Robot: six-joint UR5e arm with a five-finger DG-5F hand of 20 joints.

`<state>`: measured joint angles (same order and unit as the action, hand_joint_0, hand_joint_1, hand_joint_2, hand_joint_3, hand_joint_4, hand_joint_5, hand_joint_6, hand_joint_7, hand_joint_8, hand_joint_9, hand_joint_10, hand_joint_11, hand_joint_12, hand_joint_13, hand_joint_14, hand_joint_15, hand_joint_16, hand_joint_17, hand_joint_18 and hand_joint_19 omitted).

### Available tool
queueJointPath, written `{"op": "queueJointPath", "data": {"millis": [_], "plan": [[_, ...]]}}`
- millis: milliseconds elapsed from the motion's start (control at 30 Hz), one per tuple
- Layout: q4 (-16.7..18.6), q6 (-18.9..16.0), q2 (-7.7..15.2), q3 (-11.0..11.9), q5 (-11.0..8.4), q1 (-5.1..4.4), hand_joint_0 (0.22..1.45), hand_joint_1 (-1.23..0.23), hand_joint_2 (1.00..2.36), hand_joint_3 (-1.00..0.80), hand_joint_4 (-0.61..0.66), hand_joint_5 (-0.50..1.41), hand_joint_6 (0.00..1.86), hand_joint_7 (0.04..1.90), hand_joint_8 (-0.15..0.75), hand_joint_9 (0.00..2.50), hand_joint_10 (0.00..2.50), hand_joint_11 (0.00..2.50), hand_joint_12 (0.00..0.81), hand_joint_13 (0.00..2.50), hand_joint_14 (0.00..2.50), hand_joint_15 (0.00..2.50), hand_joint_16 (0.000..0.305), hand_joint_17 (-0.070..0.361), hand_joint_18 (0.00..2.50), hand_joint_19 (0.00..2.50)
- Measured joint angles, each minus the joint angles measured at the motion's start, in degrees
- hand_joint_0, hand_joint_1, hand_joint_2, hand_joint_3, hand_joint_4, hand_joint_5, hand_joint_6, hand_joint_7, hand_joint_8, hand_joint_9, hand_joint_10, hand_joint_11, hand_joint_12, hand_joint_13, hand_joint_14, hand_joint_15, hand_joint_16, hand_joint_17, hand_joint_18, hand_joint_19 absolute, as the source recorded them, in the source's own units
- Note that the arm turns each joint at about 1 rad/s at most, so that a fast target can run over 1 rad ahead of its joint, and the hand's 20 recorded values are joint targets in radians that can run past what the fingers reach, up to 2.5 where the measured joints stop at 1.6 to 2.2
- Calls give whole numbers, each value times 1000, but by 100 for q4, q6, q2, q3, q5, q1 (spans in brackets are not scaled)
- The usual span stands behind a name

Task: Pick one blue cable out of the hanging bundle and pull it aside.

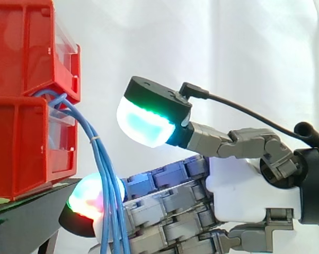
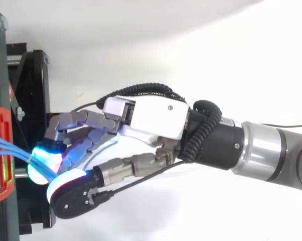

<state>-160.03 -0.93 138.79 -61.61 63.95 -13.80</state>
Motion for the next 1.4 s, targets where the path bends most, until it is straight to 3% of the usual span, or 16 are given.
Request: {"op": "queueJointPath", "data": {"millis": [267,467,733,1033,1400], "plan": [[-26,-178,0,7,17,-33,593,-648,1006,-433,164,-46,507,1326,281,961,12,357,292,795,12,294,31,69,470,195],[-62,-311,-7,8,21,-32,601,-680,1010,-383,148,-96,694,990,282,950,14,420,297,801,13,320,31,70,476,200],[-315,-528,-34,56,21,-26,603,-724,1014,-296,154,-148,845,788,285,923,16,499,307,798,14,349,32,73,469,221],[-707,-751,-36,250,21,3,575,-698,1007,-408,182,-138,808,770,288,938,15,499,310,805,14,352,34,75,471,234],[-1145,-897,-39,477,21,25,572,-688,1006,-414,171,-132,789,784,287,947,17,494,313,806,14,351,34,77,480,234]]}}
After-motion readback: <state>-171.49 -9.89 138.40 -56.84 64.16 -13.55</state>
